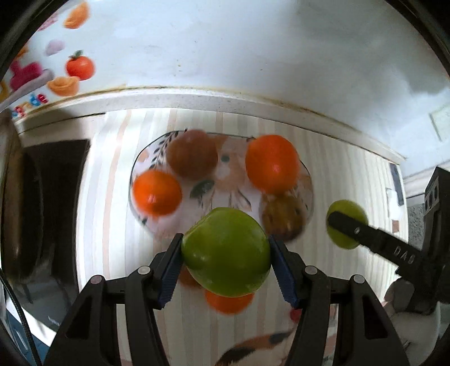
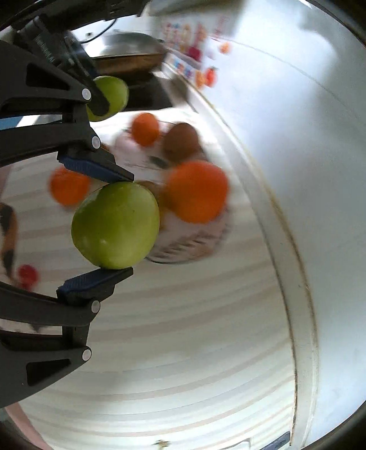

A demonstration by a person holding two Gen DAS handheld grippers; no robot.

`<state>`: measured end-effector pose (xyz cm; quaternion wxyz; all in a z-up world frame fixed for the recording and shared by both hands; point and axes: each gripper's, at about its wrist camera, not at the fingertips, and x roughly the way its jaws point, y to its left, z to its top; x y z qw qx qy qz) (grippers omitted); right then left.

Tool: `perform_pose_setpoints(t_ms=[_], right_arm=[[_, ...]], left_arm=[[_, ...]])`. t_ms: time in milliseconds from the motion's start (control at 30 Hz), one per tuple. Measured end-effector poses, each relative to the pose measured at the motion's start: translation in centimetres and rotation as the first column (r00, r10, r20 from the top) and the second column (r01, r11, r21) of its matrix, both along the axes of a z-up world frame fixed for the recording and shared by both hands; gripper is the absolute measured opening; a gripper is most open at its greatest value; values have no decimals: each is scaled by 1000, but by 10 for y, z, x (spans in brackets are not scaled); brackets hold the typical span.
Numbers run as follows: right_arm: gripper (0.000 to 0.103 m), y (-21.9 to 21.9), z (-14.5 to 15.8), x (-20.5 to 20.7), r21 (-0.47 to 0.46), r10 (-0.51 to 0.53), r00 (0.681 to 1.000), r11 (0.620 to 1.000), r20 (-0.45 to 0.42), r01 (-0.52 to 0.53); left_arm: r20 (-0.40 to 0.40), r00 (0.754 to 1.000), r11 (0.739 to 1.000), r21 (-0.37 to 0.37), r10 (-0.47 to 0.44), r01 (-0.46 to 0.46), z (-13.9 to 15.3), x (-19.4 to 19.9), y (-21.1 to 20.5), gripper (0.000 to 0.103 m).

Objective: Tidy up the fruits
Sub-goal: 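Set both green apples on the floral plate and open both tools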

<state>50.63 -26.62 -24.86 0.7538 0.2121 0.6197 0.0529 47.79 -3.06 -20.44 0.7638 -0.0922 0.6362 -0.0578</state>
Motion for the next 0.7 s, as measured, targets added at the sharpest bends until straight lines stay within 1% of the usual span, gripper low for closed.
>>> perform_pose_setpoints(t_ms=[100,233,333,433,467,500,533,567,600,700], right_arm=[[61,-3,-14,26,-13,-14,999,1000,-28,14],[61,-4,-32,52,-9,-22,997,1000,-70,22],[61,-1,-42,63,-4,-21,996,1000,-91,20],[62,-5,-50,66,38,-25,990,999,-137,30],[65,-6,-52,68,45,-30,988,998,-150,37],[70,-7,-53,68,50,-32,988,998,-153,40],[81,-8,-52,69,53,-28,988,998,-152,37],[85,-8,-51,68,49,-29,988,998,-149,36],[85,-9,-49,68,46,-28,989,998,-145,35],[85,-14,-46,68,34,-28,989,999,-147,33]], left_arm=[[-56,998,1000,17,7,-6,-18,30,-4,57],[-106,994,999,45,-6,11,-43,52,-8,57],[-134,991,999,47,-14,21,-51,60,-9,57],[-162,987,999,35,-6,12,-59,63,-9,57],[-167,986,1000,31,2,4,-60,63,-7,58],[-165,986,1000,27,3,1,-61,62,-6,62],[-149,989,1000,28,6,-2,-58,62,-5,74],[-136,991,999,34,7,-2,-57,62,-4,84],[-127,992,999,36,6,-2,-55,62,-4,87],[-118,993,999,46,13,-8,-52,63,0,88]])
